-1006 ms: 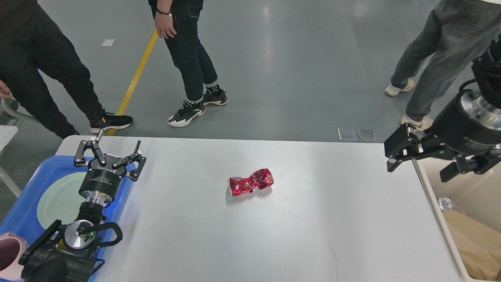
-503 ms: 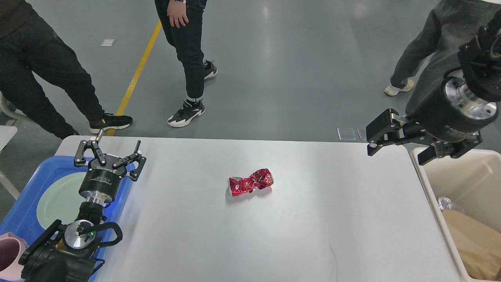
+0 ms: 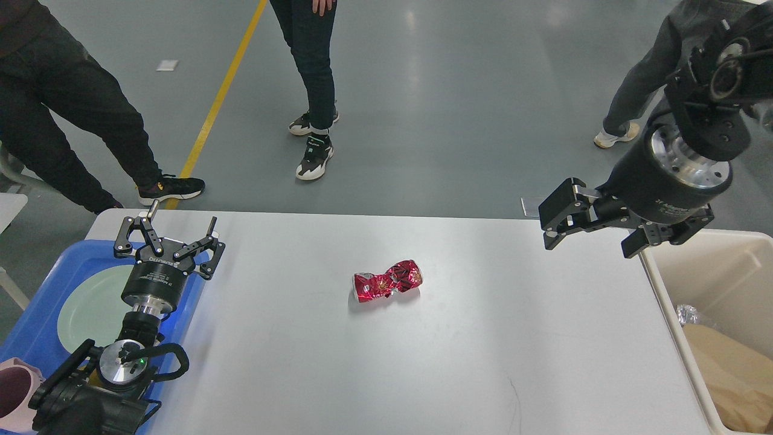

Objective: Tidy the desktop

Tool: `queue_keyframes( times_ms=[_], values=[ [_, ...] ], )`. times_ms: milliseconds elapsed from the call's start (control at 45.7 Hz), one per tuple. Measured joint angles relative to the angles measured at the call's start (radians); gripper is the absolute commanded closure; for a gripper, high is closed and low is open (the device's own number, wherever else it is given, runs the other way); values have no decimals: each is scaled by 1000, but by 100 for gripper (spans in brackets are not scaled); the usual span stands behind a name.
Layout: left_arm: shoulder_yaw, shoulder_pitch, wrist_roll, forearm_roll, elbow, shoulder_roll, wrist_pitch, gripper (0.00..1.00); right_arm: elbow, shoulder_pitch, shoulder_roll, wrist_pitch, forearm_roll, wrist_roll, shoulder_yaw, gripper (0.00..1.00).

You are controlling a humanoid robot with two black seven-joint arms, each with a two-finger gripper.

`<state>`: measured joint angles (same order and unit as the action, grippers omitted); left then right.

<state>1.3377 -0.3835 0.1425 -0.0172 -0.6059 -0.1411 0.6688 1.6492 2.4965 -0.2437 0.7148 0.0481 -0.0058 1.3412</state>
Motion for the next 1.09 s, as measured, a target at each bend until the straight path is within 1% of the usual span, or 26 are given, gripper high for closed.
queue_keyframes(
  times_ms=[284, 613, 1094],
  values=[
    [0, 0, 0, 0, 0, 0, 0, 4, 0, 66, 24, 0, 1, 0, -15, 0],
    [0, 0, 1, 0, 0, 0, 0, 4, 2, 82, -68, 1, 1, 0, -97, 0],
    [0, 0, 2, 0, 0, 0, 0, 4, 0, 105, -69, 2, 1, 0, -108, 0]
  ],
)
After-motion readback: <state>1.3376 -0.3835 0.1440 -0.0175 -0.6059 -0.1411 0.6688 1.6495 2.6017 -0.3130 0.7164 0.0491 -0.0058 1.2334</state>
